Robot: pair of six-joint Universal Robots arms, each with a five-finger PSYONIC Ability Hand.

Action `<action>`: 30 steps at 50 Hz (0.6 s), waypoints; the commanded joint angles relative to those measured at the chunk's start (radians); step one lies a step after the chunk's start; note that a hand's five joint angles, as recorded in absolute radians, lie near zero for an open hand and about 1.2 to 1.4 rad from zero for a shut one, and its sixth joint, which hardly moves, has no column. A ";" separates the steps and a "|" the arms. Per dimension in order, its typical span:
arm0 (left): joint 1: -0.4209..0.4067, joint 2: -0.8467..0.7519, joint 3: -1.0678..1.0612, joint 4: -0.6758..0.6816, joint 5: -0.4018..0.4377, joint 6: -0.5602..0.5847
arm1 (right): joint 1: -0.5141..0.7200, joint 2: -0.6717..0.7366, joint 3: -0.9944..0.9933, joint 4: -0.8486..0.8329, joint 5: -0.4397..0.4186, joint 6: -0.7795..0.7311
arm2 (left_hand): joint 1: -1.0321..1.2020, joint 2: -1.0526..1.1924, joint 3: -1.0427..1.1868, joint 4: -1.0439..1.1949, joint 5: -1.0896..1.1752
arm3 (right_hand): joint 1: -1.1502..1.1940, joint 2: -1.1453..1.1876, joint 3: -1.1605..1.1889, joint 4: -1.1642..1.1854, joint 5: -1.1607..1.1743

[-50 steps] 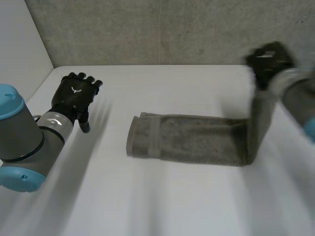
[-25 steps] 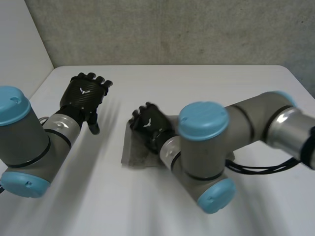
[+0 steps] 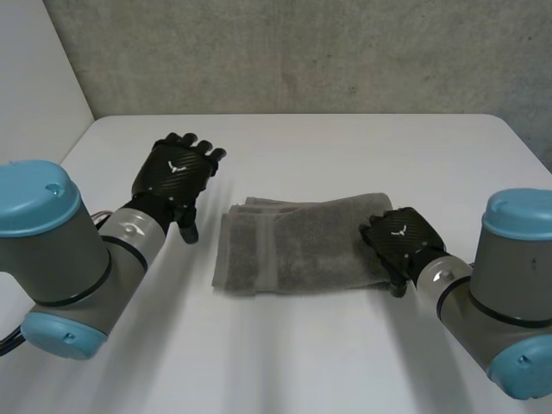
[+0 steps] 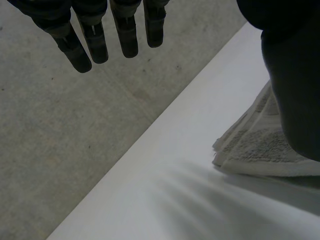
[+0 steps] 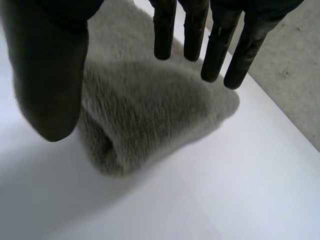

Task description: Fold the towel.

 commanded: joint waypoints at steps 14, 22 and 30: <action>-0.011 -0.008 -0.006 0.012 -0.001 0.000 | -0.019 0.066 -0.012 -0.123 0.045 -0.036 | -0.080 -0.077 -0.061 -0.081 -0.213 | 0.999 1.008 1.002 0.996 0.984; -0.006 0.001 0.009 0.012 -0.010 -0.005 | 0.105 0.041 -0.128 -0.116 0.081 -0.229 | -0.083 -0.080 -0.064 -0.084 -0.216 | 0.999 1.008 1.002 0.996 0.984; 0.003 0.033 0.034 0.009 -0.051 -0.127 | 0.373 0.150 -0.328 -0.108 0.064 -0.361 | -0.083 -0.080 -0.064 -0.084 -0.216 | 0.999 1.008 1.002 0.996 0.984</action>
